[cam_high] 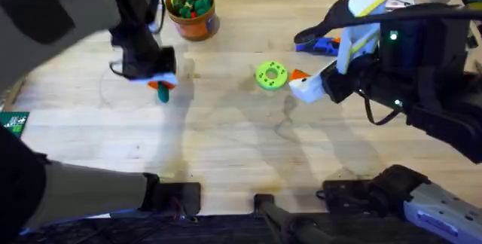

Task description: Pick up the gripper from the table and insert it into the empty holder that is missing its gripper. Then pick up a screw, insert it into the mounting hole, and use the screwdriver to tighten it. Finally, clean up the table by picking up the vegetable and placing it into the bucket.

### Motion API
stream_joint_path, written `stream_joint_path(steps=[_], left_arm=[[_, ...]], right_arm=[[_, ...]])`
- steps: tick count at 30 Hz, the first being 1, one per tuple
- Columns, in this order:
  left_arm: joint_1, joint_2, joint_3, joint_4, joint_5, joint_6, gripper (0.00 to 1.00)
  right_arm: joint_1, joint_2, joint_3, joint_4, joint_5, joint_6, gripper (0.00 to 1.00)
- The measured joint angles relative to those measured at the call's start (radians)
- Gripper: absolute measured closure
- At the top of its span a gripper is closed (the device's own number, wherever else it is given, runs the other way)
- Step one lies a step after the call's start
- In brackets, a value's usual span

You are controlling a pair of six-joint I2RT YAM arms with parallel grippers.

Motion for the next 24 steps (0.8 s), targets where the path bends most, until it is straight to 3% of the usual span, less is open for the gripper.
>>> stream_joint_path(steps=[4, 7, 8, 16, 24], left_arm=[[0.0, 0.0, 0.153, -0.071, 0.0, 0.0, 0.974], [0.0, 0.0, 0.249, -0.036, 0.001, -0.01, 0.974], [0.0, 0.0, 0.289, 0.098, 0.025, -0.041, 0.974], [0.0, 0.048, 0.293, 0.429, 0.128, -0.136, 0.974], [0.0, 0.158, 0.293, 0.578, 0.182, -0.161, 0.974]], right_arm=[[0.0, 0.0, 0.0, 0.0, 0.0, 0.0, 0.007], [0.0, 0.0, 0.0, 0.0, 0.0, 0.0, 0.007], [0.0, 0.0, 0.0, 0.0, 0.0, 0.0, 0.007], [0.0, 0.0, 0.0, 0.0, 0.0, 0.0, 0.007], [0.0, 0.0, 0.0, 0.0, 0.0, 0.0, 0.007]])
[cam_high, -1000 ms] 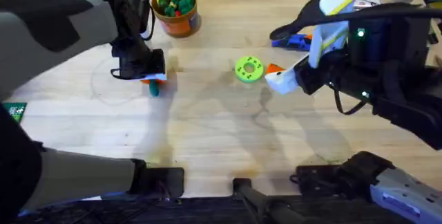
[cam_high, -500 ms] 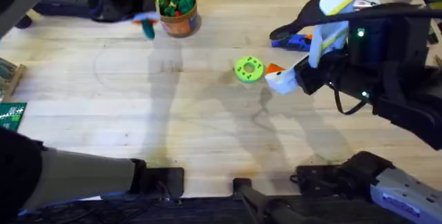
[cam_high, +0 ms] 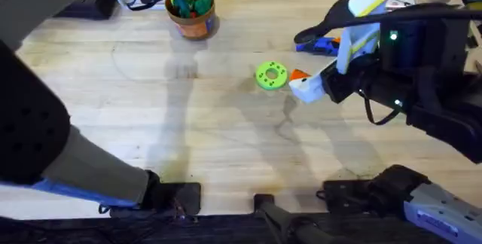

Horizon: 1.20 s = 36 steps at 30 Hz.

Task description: Pick up the gripper from the table and insert it into the empty holder that is missing its gripper. Then pick up a screw, insert it into the mounting hole, and use the screwdriver to tighten it. Finally, clean up the table by picking up the vegetable and placing it into the bucket.

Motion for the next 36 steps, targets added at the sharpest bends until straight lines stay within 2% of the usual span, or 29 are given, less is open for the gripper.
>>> stream_joint_path(steps=[4, 6, 8, 16, 21, 22, 24, 27, 32, 36], left_arm=[[0.0, 0.027, 0.0, 0.023, 0.019, -0.004, 0.943], [0.0, 0.037, 0.0, 0.026, 0.026, -0.009, 0.817], [0.0, 0.042, 0.0, 0.025, 0.03, -0.011, 0.756], [0.0, 0.043, 0.0, 0.026, 0.034, -0.015, 0.329], [0.0, 0.041, 0.0, 0.024, 0.048, -0.015, 0.195], [0.0, 0.037, 0.0, 0.018, 0.055, -0.015, 0.123], [0.0, 0.017, 0.0, -0.029, 0.067, -0.011, 0.026], [0.0, -0.054, 0.0, -0.165, 0.08, 0.032, 0.013], [0.0, -0.252, 0.0, -0.482, 0.086, 0.218, 0.014], [0.0, -0.402, 0.0, -0.706, 0.089, 0.372, 0.014]], right_arm=[[0.0, 0.0, 0.0, 0.0, 0.0, 0.0, 0.007], [0.0, 0.0, 0.0, 0.0, 0.0, 0.0, 0.007], [0.0, 0.0, 0.0, 0.0, 0.0, 0.0, 0.007], [0.0, 0.0, 0.0, 0.0, 0.0, 0.0, 0.009], [0.0, 0.0, 0.0, 0.0, 0.0, 0.0, 0.007], [0.0, 0.0, 0.0, 0.0, 0.0, 0.0, 0.009], [0.0, 0.0, 0.004, -0.017, 0.0, 0.0, 0.007], [0.0, -0.001, 0.04, -0.12, -0.001, 0.005, 0.007], [0.0, -0.003, 0.175, -0.326, -0.003, 0.063, 0.007], [0.0, -0.02, 0.284, -0.416, -0.003, 0.112, 0.007]])
